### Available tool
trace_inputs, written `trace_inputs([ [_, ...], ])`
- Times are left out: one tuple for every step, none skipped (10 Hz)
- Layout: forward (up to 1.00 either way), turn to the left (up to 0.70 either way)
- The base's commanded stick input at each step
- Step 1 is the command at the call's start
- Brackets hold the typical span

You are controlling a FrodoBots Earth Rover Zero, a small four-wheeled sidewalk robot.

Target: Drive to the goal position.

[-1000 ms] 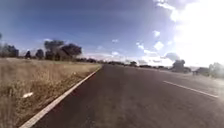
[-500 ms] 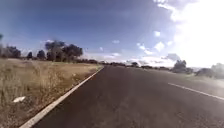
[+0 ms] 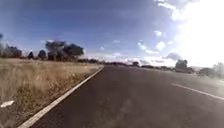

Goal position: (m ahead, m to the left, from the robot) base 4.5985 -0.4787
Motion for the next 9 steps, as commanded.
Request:
trace_inputs([
  [0.50, 0.00],
  [0.50, 0.00],
  [0.50, 0.00],
  [0.50, 0.00],
  [0.50, 0.00],
  [0.50, 0.00],
  [0.50, 0.00],
  [0.50, 0.00],
  [0.50, 0.00],
])
